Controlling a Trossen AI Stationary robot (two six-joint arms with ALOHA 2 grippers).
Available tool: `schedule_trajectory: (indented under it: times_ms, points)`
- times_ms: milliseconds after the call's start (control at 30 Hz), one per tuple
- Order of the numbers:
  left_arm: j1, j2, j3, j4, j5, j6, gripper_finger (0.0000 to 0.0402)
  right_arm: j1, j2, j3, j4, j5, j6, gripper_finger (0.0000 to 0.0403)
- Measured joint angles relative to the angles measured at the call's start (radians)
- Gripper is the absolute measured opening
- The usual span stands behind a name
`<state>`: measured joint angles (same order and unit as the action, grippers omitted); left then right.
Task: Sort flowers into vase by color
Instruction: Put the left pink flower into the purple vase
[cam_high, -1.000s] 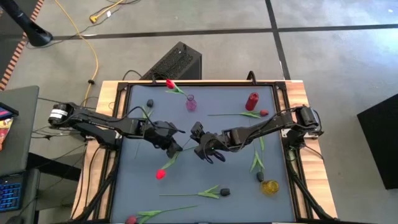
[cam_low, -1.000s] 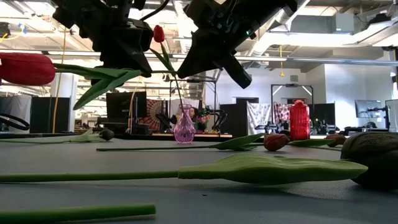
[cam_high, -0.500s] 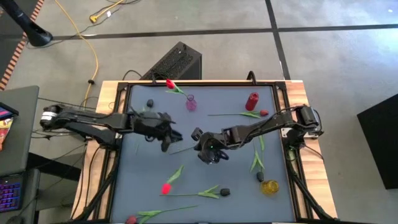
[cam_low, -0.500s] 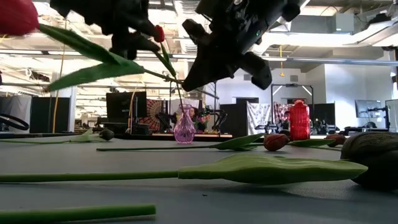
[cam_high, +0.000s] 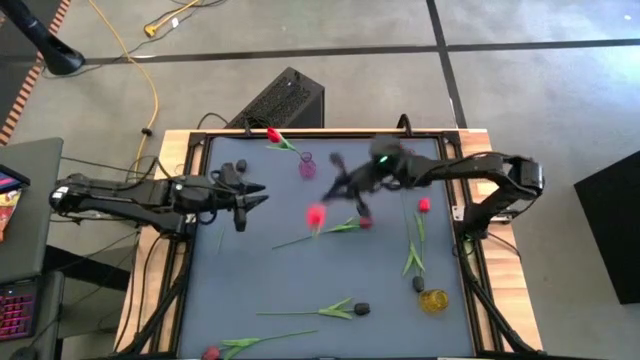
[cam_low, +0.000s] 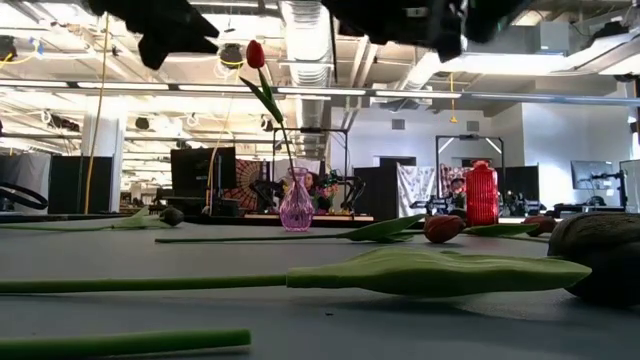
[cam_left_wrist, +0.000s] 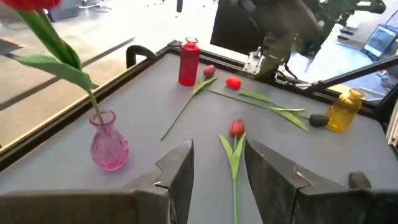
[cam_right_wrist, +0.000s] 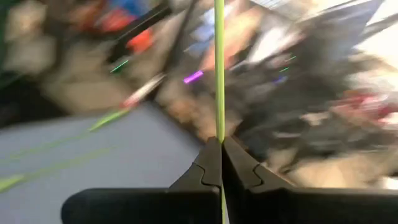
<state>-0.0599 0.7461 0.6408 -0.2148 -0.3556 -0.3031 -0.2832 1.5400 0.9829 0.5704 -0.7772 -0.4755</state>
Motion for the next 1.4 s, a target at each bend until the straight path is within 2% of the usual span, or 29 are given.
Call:
schedule_trajectory:
  times_ms: [100,167,267,433,600,800,967,1067,1400]
  points:
    - [-0.002,-0.005,-0.058,0.061,0.001,-0.008,0.0129,-0.092,0.057,-0.069,0.379,0.106,0.245,0.0021]
    - [-0.001,0.008,-0.09,0.126,0.0,-0.02,0.0129,-0.138,0.12,-0.081,0.543,0.176,0.368,0.0021]
    - [-0.001,0.021,-0.136,0.198,0.0,-0.03,0.0129,-0.174,0.227,-0.066,0.703,0.261,0.494,0.0022]
    - [-0.002,0.027,-0.157,0.224,0.008,-0.053,0.0129,-0.185,0.387,-0.005,0.83,0.347,0.612,0.0024]
    - [-0.013,0.024,-0.16,0.226,0.019,-0.059,0.0129,-0.184,0.474,0.035,0.859,0.5,0.626,0.0021]
    - [-0.02,0.026,-0.161,0.23,0.019,-0.055,0.0129,-0.175,0.53,0.046,0.872,0.581,0.636,0.0021]
    - [-0.02,0.026,-0.161,0.23,0.018,-0.049,0.0129,-0.147,0.545,0.044,0.823,0.709,0.602,0.0021]
    - [-0.02,0.026,-0.161,0.23,0.018,-0.049,0.0129,-0.136,0.544,0.045,0.817,0.725,0.559,0.0021]
    - [-0.02,0.026,-0.161,0.229,0.019,-0.057,0.0129,-0.129,0.544,0.045,0.777,0.764,0.556,0.0023]
